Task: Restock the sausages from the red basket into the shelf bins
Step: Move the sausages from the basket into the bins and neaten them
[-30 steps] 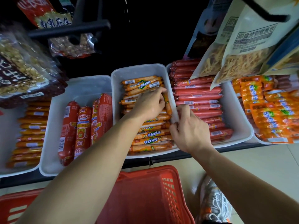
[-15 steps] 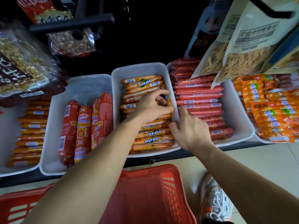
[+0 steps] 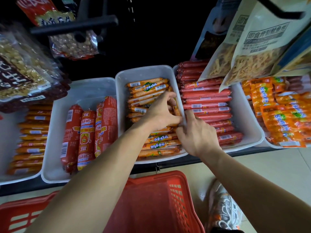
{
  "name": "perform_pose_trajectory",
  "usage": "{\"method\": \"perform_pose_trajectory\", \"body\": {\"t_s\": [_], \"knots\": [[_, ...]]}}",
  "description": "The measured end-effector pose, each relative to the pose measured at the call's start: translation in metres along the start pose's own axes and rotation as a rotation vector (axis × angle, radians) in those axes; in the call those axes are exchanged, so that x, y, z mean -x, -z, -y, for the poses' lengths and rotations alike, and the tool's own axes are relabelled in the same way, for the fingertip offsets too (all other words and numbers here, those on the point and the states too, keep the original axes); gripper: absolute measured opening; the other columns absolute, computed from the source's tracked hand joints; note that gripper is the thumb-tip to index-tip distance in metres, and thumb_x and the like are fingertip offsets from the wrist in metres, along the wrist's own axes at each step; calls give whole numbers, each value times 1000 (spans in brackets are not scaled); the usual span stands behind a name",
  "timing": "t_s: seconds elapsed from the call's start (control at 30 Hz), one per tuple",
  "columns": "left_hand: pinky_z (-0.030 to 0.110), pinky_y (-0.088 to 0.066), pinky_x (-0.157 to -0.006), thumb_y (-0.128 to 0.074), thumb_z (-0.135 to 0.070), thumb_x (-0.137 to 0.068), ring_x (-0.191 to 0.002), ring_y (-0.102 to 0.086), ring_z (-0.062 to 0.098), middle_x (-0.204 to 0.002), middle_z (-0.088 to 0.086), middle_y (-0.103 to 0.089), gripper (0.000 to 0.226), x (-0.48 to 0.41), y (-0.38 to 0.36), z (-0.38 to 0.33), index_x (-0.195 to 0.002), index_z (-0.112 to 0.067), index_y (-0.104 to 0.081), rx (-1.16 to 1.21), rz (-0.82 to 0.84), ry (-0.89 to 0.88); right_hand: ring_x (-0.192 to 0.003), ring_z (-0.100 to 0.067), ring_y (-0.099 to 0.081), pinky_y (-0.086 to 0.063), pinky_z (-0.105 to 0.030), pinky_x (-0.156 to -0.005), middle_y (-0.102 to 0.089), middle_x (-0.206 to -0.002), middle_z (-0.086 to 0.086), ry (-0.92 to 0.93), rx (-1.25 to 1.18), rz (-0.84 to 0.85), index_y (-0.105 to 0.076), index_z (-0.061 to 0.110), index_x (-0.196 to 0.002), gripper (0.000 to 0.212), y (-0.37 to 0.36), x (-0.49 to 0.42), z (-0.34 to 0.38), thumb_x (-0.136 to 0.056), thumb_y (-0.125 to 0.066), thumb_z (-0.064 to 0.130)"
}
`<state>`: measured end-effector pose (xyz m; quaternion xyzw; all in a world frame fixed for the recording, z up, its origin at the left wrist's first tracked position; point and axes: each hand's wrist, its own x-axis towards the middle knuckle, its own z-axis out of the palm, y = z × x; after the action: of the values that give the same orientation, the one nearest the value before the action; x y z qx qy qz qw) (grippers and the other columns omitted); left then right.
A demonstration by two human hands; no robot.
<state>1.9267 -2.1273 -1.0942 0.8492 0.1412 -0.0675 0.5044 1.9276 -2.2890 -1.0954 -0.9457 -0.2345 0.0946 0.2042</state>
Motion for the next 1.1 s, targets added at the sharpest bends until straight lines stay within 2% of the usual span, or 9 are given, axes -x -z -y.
{"method": "perform_pose_trajectory", "body": {"t_s": [0.17,0.3,0.4,0.57,0.63,0.73,0.87,1.0,1.1], "knots": [[14,-53,-77,-81,-10,-73,-95,-64,1,-117,-16,-60,53,9,6,-9,-116,-31,-58,80,-46,-69,-65,-26,-44,-34,-37,-61,-48,-79,4,2,-14,6,-33,24,-104,21,0,0,1,-90,-47,34],[20,-55,-76,-70,3,-73,-84,-65,5,-99,-6,-68,32,11,10,-14,-95,-20,-65,78,-72,-69,-65,-27,-45,-34,-37,-61,-49,-80,3,-1,-14,9,-36,23,-106,22,1,0,1,-90,-47,35],[23,-55,-75,-71,-1,-75,-83,-66,6,-91,-11,-69,29,12,17,-6,-90,-25,-66,-14,-50,-33,-64,-26,-44,-33,-36,-61,-50,-81,4,-1,-11,6,-37,23,-108,24,1,0,1,-90,-47,35],[22,-50,-75,-79,-11,-79,-82,-61,2,-96,-15,-65,26,17,21,1,-93,-28,-65,-168,-65,-82,-64,-27,-48,-36,-37,-60,-54,-81,3,-8,-20,9,-38,22,-111,27,-2,0,0,-90,-46,36],[25,-49,-80,-76,-8,-81,-87,-59,3,-107,-13,-58,30,19,27,4,-96,-30,-64,-276,-120,-103,-63,-27,-49,-37,-36,-60,-54,-81,3,-6,-19,10,-39,21,-113,28,-2,-1,-1,-90,-46,36],[35,-51,-97,-70,-9,-87,-109,-61,15,-132,-6,-54,40,20,44,18,-117,-34,-62,-435,-171,-62,-62,-26,-50,-37,-36,-60,-54,-81,3,5,-21,4,-38,21,-112,27,-3,0,-2,-91,-45,36],[39,-45,-106,-61,-17,-96,-127,-54,20,-142,-4,-55,37,16,56,30,-129,-33,-60,-496,-201,13,-61,-24,-49,-36,-35,-59,-53,-79,4,17,-20,6,-38,20,-114,27,-3,0,-2,-92,-45,35],[56,-17,-120,-54,-64,-89,-152,-10,22,-164,-11,-17,76,18,36,33,-154,-37,-26,-586,-31,118,-61,-24,-51,-36,-35,-59,-54,-80,4,11,-18,7,-38,21,-113,27,-2,0,-2,-92,-44,35],[62,-13,-119,-44,-68,-92,-152,1,22,-164,-18,-12,65,16,24,41,-150,-44,-31,-648,-15,58,-61,-25,-48,-36,-36,-59,-51,-77,4,8,-7,9,-38,20,-113,27,-3,0,-2,-92,-44,35]]}}
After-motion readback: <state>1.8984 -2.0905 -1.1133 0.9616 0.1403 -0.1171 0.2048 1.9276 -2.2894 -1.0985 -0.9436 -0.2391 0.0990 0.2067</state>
